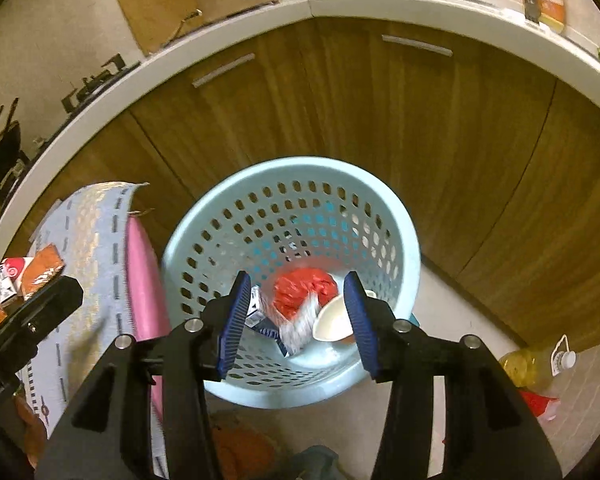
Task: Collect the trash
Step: 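Move both items over the blue basket and open both tools, then reach back to the rug toward the bread roll and bok choy, then grasp the bread roll with the right tool while the left tool grasps the bok choy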
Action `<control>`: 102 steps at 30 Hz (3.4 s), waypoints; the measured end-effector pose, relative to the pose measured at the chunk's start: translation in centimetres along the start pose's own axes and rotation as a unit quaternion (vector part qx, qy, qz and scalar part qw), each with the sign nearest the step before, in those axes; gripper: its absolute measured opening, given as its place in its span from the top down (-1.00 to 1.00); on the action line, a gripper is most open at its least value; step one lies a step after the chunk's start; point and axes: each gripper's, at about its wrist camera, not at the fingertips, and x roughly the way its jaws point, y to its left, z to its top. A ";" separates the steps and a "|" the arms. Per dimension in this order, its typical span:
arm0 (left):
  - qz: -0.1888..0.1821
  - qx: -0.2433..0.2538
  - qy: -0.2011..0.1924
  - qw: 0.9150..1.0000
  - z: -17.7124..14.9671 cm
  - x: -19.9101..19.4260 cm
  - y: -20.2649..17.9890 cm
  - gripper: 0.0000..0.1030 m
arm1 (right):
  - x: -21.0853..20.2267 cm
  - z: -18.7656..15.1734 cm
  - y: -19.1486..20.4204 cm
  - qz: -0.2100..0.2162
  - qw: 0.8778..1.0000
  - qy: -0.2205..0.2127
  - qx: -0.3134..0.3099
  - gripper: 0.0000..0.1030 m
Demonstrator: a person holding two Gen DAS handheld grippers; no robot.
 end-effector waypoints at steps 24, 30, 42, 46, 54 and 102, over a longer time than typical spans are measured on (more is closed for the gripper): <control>0.170 -0.120 -0.127 0.970 -7.6 -25.0 17.6 -0.37 | -6.3 -2.4 18.0 0.119 0.981 -0.041 -0.148 0.13; 0.209 -0.173 -0.097 0.958 -11.4 -27.3 22.8 -0.37 | -5.7 -4.6 24.1 0.147 0.967 -0.025 -0.205 0.13; 0.226 -0.167 0.034 0.959 -15.7 -20.1 24.1 -0.38 | -1.8 -7.3 29.0 0.170 0.949 0.020 -0.265 0.13; 0.273 -0.139 0.044 0.951 -16.6 -19.9 22.1 -0.35 | 0.8 -7.8 29.6 0.173 0.944 0.052 -0.274 0.13; 0.281 -0.127 0.040 0.950 -17.2 -19.8 20.3 -0.10 | 4.0 -8.1 31.4 0.171 0.941 0.083 -0.280 0.15; 0.176 -0.105 -0.131 0.970 -11.9 -24.0 15.1 0.71 | -2.9 -7.5 29.1 0.169 0.947 -0.005 -0.275 0.51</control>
